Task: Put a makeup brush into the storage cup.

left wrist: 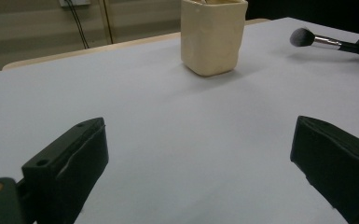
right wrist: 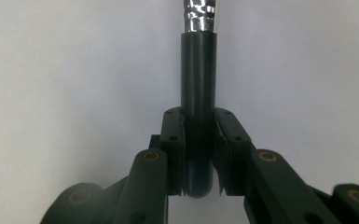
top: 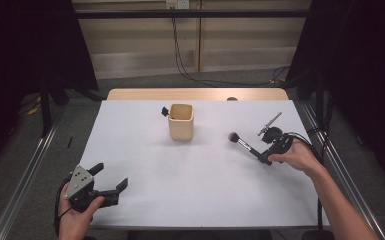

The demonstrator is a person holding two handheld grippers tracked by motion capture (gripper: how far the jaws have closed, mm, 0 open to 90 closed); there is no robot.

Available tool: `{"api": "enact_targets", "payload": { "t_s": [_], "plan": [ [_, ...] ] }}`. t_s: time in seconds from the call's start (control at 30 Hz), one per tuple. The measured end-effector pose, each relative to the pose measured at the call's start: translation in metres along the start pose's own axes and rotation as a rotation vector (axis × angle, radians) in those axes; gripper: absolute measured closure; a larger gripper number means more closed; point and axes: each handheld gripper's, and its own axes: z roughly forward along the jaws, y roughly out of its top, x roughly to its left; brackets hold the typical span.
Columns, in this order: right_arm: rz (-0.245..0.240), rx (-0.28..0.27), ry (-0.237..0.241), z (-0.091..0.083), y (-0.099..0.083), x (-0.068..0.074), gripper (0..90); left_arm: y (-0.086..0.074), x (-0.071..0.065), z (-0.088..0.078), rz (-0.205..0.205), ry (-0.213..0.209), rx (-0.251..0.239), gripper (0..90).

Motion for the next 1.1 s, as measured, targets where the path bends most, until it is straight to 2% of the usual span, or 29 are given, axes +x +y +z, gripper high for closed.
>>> {"api": "enact_targets", "payload": {
  "t_s": [0.27, 0.33, 0.37, 0.43, 0.57, 0.7, 0.87, 1.1],
  "plan": [
    [0.042, -0.123, -0.015, -0.004, -0.008, 0.006, 76.0, 0.0, 0.0, 0.001, 0.003, -0.01, 0.002, 4.1],
    [0.05, -0.163, -0.029, -0.003, -0.011, 0.009, 75.9, 0.0, 0.0, 0.001, 0.004, -0.008, 0.001, 4.1],
    [0.055, -0.189, -0.019, -0.002, -0.013, 0.01, 75.9, 0.0, 0.0, 0.001, 0.004, -0.006, 0.003, 4.1],
    [0.085, -0.212, -0.039, -0.001, -0.015, 0.013, 75.9, 0.0, 0.0, 0.001, 0.003, -0.011, 0.008, 4.1],
    [0.1, -0.271, -0.042, 0.002, -0.021, 0.018, 75.9, 0.0, 0.0, 0.001, 0.008, -0.014, 0.008, 4.1],
    [0.135, -0.32, -0.014, 0.003, -0.025, 0.02, 76.0, 0.0, -0.001, 0.001, 0.003, -0.011, 0.005, 4.1],
    [0.179, -0.391, -0.005, 0.005, -0.032, 0.022, 76.0, 0.0, 0.0, 0.001, 0.007, -0.022, 0.013, 4.1],
    [0.14, -0.481, 0.0, 0.006, -0.035, 0.026, 75.9, 0.0, -0.001, 0.0, 0.0, -0.018, 0.002, 4.1]
  ]
}}
